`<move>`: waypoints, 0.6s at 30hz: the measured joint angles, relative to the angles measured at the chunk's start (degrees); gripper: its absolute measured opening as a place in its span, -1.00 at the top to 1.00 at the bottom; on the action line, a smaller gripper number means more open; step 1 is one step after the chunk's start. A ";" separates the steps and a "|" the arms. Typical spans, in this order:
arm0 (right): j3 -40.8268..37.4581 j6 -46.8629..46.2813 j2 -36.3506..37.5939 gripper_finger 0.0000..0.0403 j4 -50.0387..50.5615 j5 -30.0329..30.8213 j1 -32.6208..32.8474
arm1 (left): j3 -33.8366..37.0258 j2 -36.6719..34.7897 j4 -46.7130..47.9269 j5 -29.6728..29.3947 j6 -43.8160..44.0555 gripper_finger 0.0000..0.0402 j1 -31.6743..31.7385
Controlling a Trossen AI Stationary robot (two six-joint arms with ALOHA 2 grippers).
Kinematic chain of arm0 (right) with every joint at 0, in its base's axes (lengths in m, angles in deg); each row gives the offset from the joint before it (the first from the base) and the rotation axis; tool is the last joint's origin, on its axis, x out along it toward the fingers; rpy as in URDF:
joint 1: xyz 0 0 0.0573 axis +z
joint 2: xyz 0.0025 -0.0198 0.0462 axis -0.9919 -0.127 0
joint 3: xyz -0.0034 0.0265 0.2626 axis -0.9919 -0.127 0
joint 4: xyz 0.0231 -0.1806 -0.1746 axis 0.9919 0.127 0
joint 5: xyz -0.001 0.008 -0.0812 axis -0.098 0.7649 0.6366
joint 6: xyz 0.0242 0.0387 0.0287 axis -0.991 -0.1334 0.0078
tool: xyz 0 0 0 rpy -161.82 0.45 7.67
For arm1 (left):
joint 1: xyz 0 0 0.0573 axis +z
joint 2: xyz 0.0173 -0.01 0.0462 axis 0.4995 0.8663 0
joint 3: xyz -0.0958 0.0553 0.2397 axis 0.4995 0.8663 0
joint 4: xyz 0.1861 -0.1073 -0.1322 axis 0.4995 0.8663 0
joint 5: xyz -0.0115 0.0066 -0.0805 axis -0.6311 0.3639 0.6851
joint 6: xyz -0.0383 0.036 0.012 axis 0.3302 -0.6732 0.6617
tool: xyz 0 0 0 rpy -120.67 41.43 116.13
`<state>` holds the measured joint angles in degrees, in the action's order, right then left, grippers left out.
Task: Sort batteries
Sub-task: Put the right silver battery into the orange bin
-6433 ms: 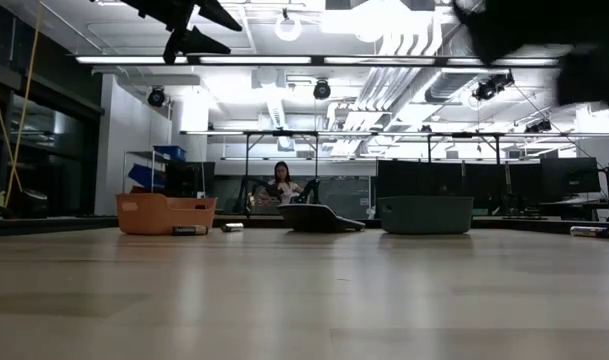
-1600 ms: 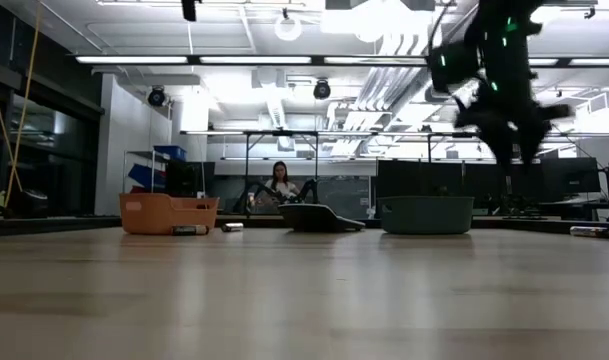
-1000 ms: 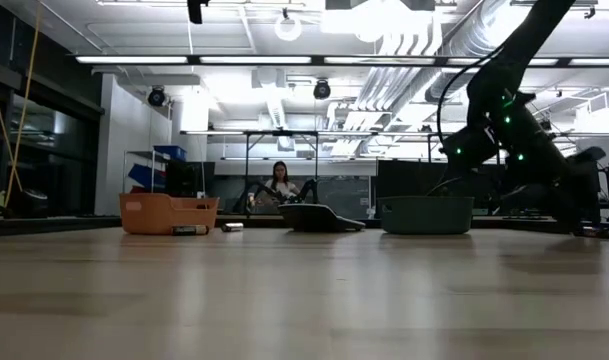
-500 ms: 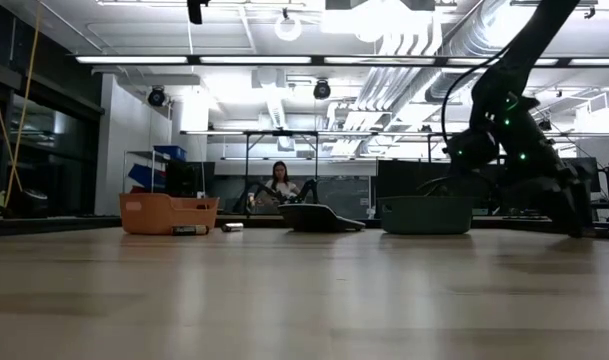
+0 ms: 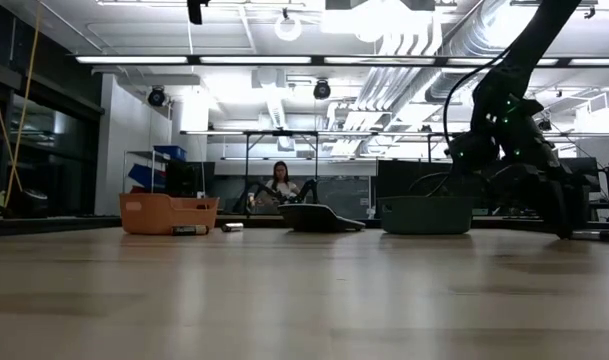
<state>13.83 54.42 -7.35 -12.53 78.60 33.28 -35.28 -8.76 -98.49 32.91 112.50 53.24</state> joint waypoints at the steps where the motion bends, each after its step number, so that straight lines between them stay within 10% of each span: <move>1: -0.04 -0.32 -0.03 0.09 0.75 -0.41 0.59 | 0.00 0.00 0.00 0.00 0.25 -0.09 0.00; 18: -5.24 -12.59 0.62 0.09 -1.46 -1.05 16.47 | 0.00 0.00 0.50 0.00 0.56 -0.09 0.00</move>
<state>8.59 41.83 -6.73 -13.99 77.56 49.75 -35.28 -8.76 -97.99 32.91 113.06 53.24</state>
